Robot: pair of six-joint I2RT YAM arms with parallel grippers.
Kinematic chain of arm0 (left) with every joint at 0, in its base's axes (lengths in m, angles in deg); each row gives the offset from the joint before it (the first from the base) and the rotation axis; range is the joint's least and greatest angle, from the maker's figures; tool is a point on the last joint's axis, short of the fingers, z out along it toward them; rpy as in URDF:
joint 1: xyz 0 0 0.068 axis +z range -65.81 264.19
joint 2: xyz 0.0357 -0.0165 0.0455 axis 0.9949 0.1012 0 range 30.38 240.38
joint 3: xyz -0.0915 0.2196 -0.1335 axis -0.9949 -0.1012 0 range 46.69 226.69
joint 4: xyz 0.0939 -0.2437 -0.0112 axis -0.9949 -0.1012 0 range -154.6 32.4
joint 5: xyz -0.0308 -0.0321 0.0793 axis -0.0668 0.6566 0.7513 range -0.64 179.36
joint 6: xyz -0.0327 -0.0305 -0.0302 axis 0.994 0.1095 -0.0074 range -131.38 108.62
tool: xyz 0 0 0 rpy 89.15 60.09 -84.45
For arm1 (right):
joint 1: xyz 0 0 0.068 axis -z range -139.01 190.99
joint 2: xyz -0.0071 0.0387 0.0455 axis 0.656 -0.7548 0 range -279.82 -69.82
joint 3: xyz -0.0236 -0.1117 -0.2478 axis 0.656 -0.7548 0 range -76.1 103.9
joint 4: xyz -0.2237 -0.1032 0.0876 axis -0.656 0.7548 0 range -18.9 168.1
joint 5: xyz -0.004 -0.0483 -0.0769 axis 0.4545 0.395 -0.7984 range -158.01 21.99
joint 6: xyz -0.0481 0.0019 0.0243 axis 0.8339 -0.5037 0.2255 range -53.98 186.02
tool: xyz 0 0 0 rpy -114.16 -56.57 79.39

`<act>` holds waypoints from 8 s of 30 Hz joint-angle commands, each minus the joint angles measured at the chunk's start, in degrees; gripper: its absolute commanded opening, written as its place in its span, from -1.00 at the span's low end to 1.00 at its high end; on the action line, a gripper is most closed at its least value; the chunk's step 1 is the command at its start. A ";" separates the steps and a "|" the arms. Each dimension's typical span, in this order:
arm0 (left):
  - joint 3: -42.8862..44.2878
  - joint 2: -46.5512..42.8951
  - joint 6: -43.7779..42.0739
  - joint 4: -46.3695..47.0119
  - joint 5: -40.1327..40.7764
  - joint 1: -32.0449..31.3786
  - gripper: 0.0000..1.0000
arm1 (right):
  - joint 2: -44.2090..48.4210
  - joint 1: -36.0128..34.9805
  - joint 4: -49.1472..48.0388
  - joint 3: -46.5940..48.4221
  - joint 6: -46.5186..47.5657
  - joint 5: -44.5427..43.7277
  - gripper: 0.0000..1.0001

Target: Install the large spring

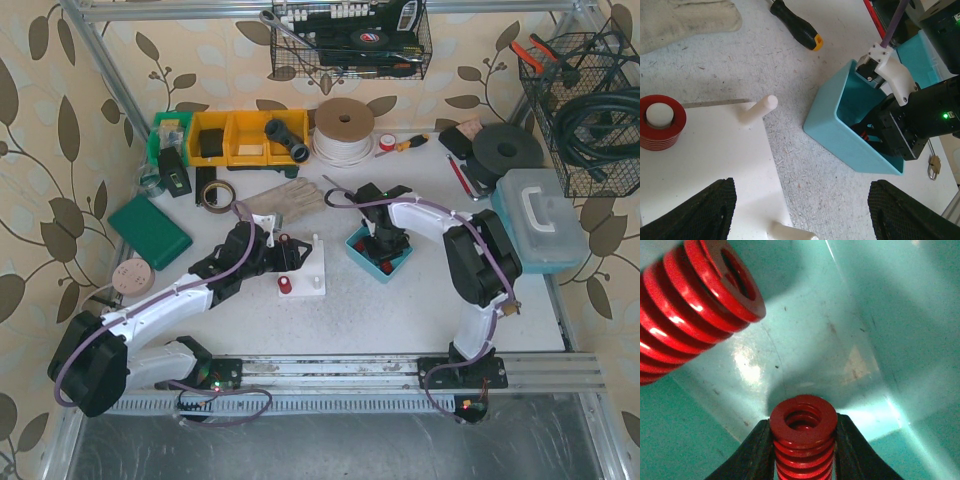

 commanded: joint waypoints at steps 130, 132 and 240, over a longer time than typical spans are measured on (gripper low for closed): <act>42.22 19.03 -8.85 -14.45 -1.10 -17.29 -1.00 | 51.49 13.38 -26.05 -15.99 -38.35 40.30 -0.53; 42.38 18.40 -10.68 -16.63 -1.59 -17.26 -1.00 | 51.06 13.37 -25.56 -15.82 -35.33 42.02 0.11; -12.70 -32.59 0.42 -11.91 32.07 -16.15 0.65 | 2.15 -16.55 -9.37 20.57 -2.95 -9.94 -1.00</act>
